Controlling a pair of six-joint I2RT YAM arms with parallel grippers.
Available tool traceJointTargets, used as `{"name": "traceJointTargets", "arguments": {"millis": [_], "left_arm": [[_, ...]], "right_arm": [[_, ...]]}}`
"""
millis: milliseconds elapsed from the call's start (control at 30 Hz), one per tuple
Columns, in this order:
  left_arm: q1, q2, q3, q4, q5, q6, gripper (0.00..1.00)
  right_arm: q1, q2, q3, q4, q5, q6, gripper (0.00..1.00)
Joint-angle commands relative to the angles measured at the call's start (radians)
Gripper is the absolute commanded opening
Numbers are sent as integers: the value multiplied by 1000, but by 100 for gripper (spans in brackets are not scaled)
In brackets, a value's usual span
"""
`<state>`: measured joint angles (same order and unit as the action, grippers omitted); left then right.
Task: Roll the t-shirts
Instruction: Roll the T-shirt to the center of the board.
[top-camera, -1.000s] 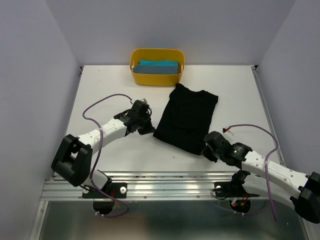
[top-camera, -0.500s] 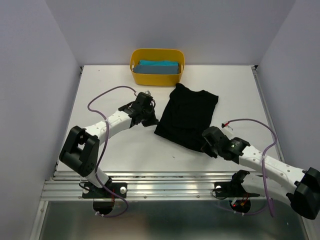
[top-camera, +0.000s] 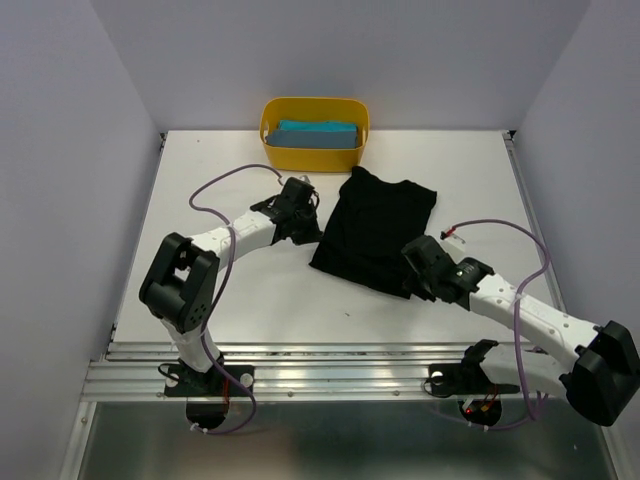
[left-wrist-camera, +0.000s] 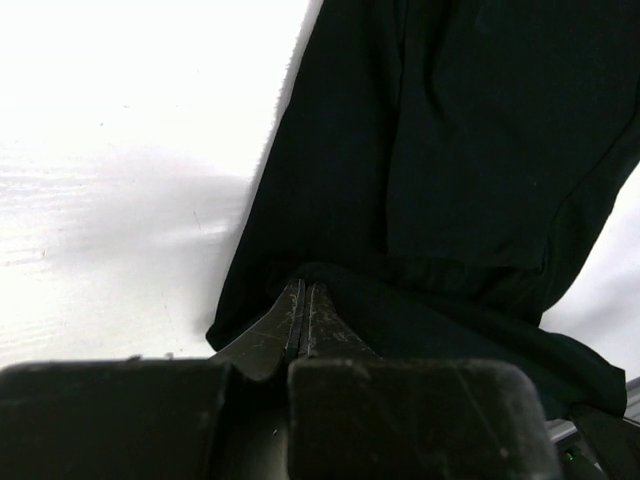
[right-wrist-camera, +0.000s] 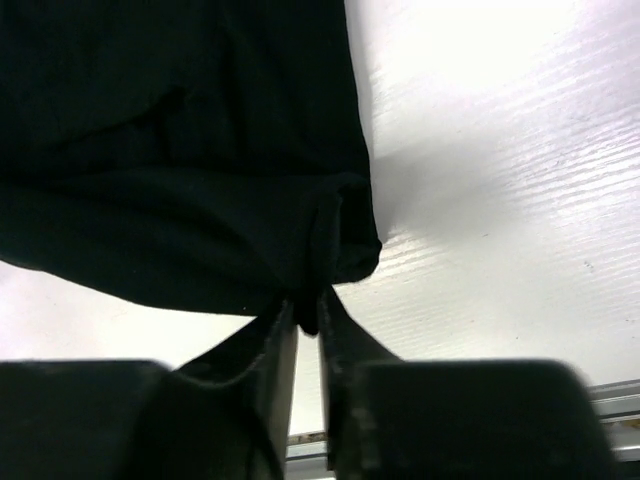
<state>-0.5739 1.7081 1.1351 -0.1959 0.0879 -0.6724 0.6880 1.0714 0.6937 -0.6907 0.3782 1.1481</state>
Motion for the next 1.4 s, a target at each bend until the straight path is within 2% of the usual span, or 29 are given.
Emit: {"name": "traceJointTargets", "arguments": {"millis": [0,133,167,200,433,667,867,1033,1167,1233,1267,1300,1367], "left_arm": [[9,4,31,84,-39,23,0],[9,34,63,102,-42,45,0],[9,42,71,102,-40,48,0],[9,50,77,102,-39,56,0],[9,82,98,116,-19,59,0],[8,88,100,131,-13,50,0],[9,24,55,105,4,71,0],[9,-123,-119,73,62,120,0],[6,-240,-254,44,107,145,0],[8,-299,-309,4,107,148,14],[8,-318,-319,-11,105,154,41],[8,-330,-336,-40,113,160,55],[8,-355,-337,-80,105,175,78]], "right_arm": [[-21,18,50,-38,56,-60,24],[-39,24,59,-39,48,-80,37],[-39,22,66,-46,48,-83,47],[-39,21,70,-50,47,-88,51],[-39,93,188,-115,-39,-327,50],[-39,180,270,-110,-28,-438,59],[-39,154,250,-124,11,-326,60],[-39,38,198,-124,11,-228,60],[-39,30,164,-128,2,-212,60],[-39,48,159,-118,-16,-212,59],[-39,59,158,-112,-22,-214,58],[-39,79,156,-89,-30,-218,57],[-39,97,155,-61,-56,-225,54]]}}
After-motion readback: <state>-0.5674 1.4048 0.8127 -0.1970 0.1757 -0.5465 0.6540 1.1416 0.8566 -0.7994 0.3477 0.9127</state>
